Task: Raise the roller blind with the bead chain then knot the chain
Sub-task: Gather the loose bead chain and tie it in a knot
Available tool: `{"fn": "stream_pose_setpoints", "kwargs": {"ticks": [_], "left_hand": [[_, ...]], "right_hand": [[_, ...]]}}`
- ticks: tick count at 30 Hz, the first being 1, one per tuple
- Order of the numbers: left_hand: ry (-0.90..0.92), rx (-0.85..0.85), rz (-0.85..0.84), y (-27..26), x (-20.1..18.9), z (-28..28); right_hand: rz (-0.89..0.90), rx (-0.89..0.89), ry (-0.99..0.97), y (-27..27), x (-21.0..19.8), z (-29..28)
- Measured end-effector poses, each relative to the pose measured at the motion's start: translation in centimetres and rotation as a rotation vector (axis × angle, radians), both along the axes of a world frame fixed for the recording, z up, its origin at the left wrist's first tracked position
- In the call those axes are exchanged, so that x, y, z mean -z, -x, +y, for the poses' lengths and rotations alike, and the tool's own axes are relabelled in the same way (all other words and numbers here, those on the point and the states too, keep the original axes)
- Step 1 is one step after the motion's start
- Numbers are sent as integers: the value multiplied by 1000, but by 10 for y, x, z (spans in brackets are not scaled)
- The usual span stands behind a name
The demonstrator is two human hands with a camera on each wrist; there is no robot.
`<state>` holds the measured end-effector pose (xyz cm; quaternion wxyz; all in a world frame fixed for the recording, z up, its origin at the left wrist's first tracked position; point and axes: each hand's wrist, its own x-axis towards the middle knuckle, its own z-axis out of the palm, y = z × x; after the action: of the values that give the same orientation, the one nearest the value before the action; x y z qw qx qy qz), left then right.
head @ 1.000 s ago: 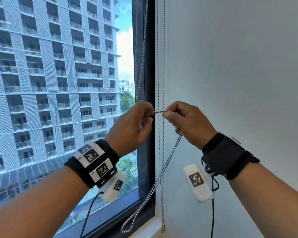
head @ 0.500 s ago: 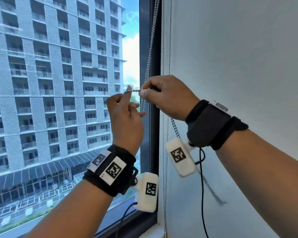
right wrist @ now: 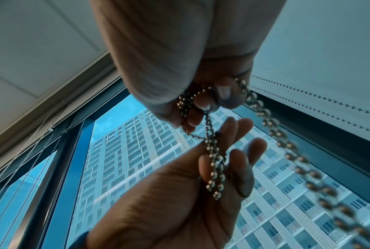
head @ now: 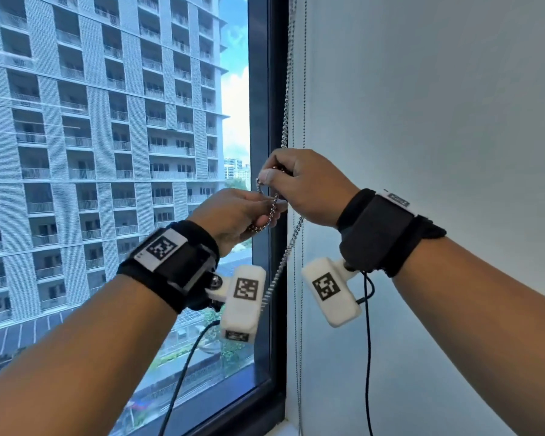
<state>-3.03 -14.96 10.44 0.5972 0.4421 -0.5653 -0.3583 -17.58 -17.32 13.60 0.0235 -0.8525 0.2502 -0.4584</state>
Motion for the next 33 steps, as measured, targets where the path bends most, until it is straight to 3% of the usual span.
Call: {"fn": "stream_pose_setpoints", "kwargs": {"ticks": [2,4,7,9,12,16,22,29,33], "left_hand": [[18,-44,-233,0,-2,6],[87,-174,-602,3,2,8],[546,-557,-1074,8,16,9],[842,-772,-1267,9,21,11],[1089,-825,-1436,11,22,12],[1241,-674,-1515,11,14,9],[1212,-448,-1502,12,1,15],[1020,-345,-1576,8,-27,14],[875,-355,-1442,9,-52,25]], "right_hand": [[-2,-22,-13,4,-1,0],[-27,-24,-43,10,-3,-1],[-113,-80,-155,19,-7,-4],[-172,-138,-217,23,-10,-4],[-211,-174,-243,26,-17,-5],[-212,-190,-273,30,-25,-7],[-244,-201,-302,38,-34,-5],[-223,-137,-243,41,-48,-1],[-309,-152,-247,46,-59,1]]}}
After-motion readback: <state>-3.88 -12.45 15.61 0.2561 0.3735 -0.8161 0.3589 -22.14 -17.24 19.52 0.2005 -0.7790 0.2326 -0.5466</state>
